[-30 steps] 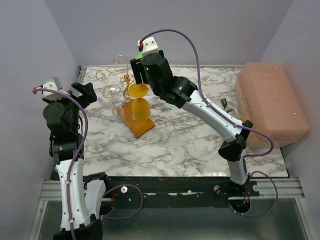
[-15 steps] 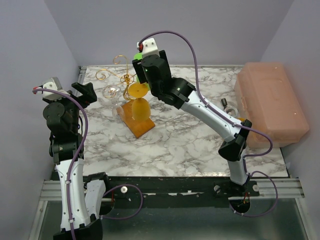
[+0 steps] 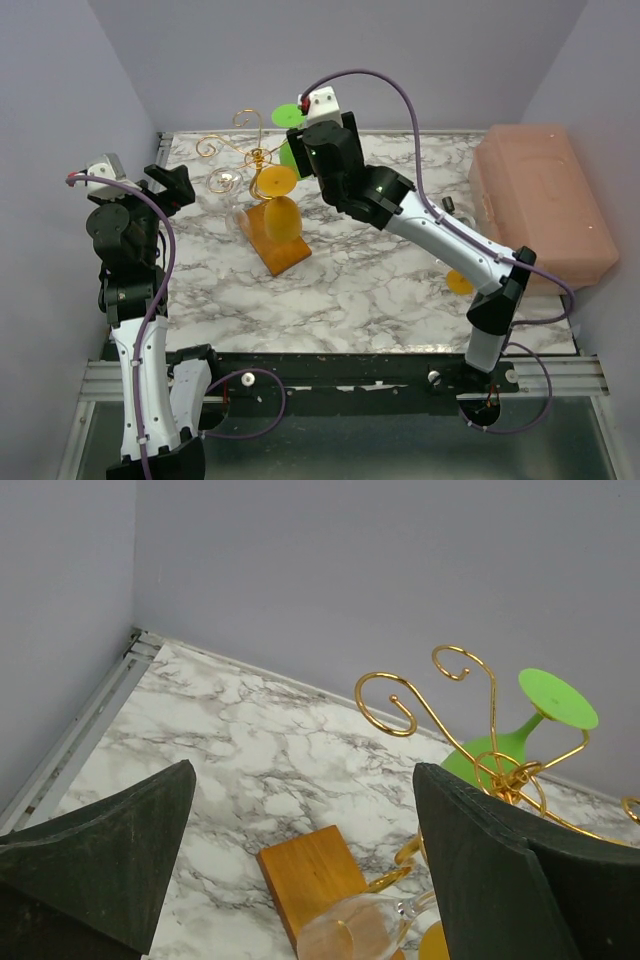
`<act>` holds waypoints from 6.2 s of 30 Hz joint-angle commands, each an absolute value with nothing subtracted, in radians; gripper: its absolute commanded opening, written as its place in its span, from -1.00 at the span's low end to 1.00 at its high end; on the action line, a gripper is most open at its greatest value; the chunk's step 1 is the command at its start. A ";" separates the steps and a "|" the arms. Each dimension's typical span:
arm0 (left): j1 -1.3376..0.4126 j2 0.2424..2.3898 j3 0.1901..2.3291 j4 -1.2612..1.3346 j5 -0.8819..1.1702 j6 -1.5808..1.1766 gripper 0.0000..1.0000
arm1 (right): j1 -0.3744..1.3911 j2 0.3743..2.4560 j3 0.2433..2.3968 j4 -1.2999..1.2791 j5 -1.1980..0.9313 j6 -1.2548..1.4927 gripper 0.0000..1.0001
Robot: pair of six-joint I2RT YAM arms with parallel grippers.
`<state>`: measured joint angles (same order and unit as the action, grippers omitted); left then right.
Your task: Take the wine glass off the wine glass rack
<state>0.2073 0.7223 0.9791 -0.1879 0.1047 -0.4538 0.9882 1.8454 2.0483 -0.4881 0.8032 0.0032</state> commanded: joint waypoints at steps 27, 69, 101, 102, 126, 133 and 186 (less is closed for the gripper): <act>-0.184 0.730 1.133 -0.282 0.203 -0.250 0.81 | 0.994 1.239 1.421 -0.453 0.774 0.329 0.42; -0.437 0.585 0.899 0.099 0.662 -0.885 0.85 | 0.993 0.852 1.297 -0.170 0.402 0.659 0.33; -0.473 0.622 0.715 0.497 0.716 -1.139 0.76 | 0.993 0.929 1.307 0.031 0.218 0.714 0.34; -0.477 0.625 0.716 0.503 0.715 -1.142 0.75 | 0.992 0.931 1.304 0.034 0.220 0.716 0.34; -0.511 0.566 0.793 0.141 0.532 -0.910 0.67 | 0.993 0.960 1.356 0.028 0.268 0.678 0.32; -0.511 0.584 0.838 0.076 0.588 -0.886 0.67 | 0.993 0.958 1.372 0.026 0.302 0.651 0.32; -0.642 0.782 0.787 0.682 0.434 -1.235 -0.38 | 0.993 0.875 1.071 0.129 0.451 0.747 0.31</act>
